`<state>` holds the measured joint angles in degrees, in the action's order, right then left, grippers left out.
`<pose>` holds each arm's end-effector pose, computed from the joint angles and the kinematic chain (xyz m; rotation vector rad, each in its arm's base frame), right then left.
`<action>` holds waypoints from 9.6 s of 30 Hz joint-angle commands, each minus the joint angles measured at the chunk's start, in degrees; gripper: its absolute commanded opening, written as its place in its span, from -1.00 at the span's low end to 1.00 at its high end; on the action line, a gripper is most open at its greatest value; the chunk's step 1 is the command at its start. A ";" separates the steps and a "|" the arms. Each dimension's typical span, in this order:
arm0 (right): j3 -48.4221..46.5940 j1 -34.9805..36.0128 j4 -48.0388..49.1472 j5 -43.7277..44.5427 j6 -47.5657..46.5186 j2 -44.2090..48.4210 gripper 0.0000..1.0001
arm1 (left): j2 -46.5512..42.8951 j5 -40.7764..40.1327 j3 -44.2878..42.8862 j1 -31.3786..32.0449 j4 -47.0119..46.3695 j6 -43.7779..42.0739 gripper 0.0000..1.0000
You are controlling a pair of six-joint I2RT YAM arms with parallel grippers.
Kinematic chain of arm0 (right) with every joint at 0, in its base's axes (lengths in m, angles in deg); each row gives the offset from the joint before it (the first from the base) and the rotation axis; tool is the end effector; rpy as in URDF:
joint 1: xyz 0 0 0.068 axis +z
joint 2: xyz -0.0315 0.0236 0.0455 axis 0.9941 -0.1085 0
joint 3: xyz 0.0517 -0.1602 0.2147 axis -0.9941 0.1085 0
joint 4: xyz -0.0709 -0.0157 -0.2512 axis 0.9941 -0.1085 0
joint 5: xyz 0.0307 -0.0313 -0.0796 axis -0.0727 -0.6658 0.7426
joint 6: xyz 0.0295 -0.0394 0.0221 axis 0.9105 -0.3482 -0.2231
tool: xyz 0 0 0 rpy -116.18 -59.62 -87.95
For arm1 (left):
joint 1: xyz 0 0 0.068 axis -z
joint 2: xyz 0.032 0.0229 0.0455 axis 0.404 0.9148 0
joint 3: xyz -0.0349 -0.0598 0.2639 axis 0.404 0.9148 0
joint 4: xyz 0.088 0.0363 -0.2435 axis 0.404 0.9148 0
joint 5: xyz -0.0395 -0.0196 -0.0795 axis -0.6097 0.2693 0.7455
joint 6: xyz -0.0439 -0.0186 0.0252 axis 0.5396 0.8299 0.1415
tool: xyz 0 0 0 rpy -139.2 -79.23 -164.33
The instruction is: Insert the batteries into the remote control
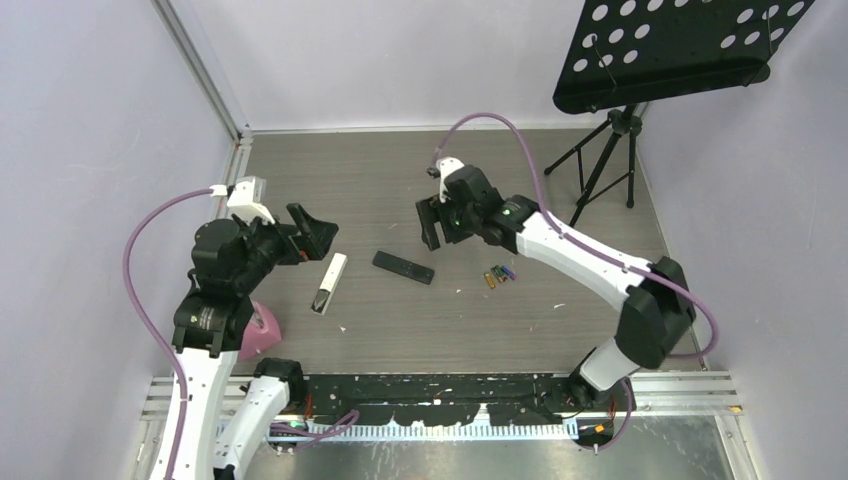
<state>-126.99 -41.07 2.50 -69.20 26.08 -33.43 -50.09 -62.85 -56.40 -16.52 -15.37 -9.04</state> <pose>0.2533 0.2326 0.2965 -0.5811 2.2757 0.4692 0.1292 -0.0258 0.3785 -0.1078 1.8910 -0.6296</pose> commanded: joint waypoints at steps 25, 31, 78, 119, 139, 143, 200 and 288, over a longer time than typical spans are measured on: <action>-30.23 3.99 -10.68 -9.75 -15.07 -36.21 0.62 | 4.90 -4.16 -1.48 0.24 -1.15 -4.82 0.99; -30.14 6.08 -6.87 -5.31 -15.97 -38.73 0.50 | 5.20 -4.43 -1.27 0.25 -1.24 -4.02 0.99; -1.52 -4.50 54.34 -23.18 53.69 -10.92 -0.34 | 12.05 34.26 17.50 0.95 -45.00 32.91 0.99; 4.43 -4.20 48.39 -23.84 52.66 -2.33 0.75 | 23.53 36.40 -0.06 2.60 -16.66 2.83 -1.00; -9.99 1.77 15.78 -13.82 38.88 1.04 0.62 | 13.90 19.94 -1.06 9.41 -4.39 -32.71 -1.00; -13.61 1.90 10.03 -13.37 36.46 0.11 0.35 | 10.91 19.95 1.20 10.37 -5.06 -36.55 -1.00; 18.69 1.69 62.14 1.90 57.27 18.99 -0.85 | 14.16 14.80 10.61 11.50 -57.27 54.20 0.73; 23.63 -11.58 72.96 -47.82 58.76 12.87 -0.63 | 26.33 36.23 9.05 3.78 -81.53 75.09 -1.00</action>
<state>-104.94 -50.62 71.59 -107.49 86.51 -22.40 -23.60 -22.39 -46.85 -9.68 -81.01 54.12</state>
